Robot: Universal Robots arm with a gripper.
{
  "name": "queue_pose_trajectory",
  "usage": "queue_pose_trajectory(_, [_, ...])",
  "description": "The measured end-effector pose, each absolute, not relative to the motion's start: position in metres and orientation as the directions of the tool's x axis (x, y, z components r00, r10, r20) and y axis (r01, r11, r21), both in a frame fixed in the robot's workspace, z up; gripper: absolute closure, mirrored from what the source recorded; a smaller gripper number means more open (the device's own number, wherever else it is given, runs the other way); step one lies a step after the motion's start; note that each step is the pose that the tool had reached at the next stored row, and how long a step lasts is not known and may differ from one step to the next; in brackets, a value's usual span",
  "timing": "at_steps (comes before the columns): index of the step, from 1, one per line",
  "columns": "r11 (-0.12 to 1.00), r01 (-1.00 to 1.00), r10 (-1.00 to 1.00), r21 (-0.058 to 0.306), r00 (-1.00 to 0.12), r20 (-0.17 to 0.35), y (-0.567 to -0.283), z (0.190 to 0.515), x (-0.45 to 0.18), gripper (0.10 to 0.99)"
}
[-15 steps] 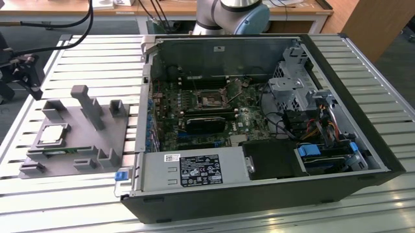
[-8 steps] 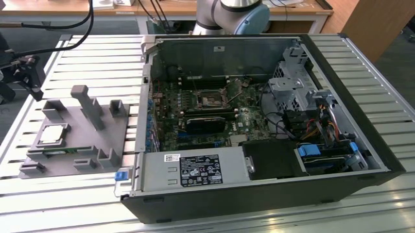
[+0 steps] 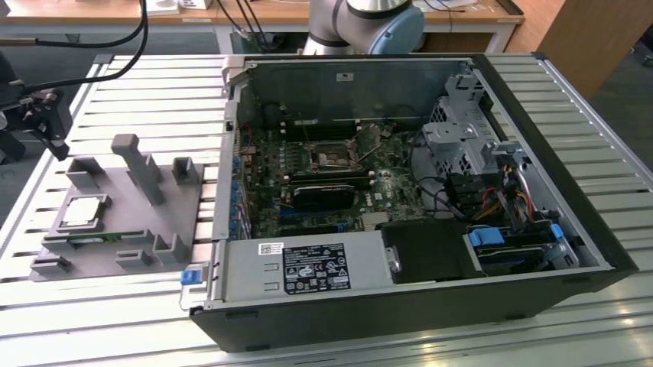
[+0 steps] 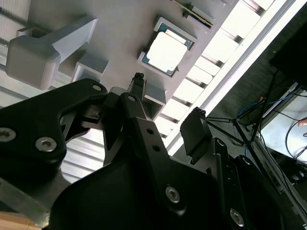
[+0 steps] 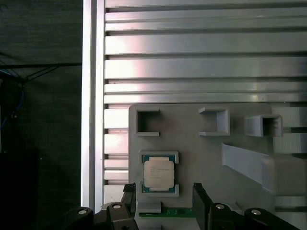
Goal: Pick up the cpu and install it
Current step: 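Pick up the cpu and move it towards the insertion slot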
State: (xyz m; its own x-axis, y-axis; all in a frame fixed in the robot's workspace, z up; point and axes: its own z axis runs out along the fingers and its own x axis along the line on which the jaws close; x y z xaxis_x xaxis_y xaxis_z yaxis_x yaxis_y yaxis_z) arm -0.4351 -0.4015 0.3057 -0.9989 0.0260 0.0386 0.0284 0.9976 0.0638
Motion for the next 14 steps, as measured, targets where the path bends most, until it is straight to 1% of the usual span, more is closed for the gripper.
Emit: queue_pose_trajectory(14, [0.998, 0.028, 0.026, 0.064, -0.999, 0.039, -0.4015, 0.2992, -0.4351, 0.498])
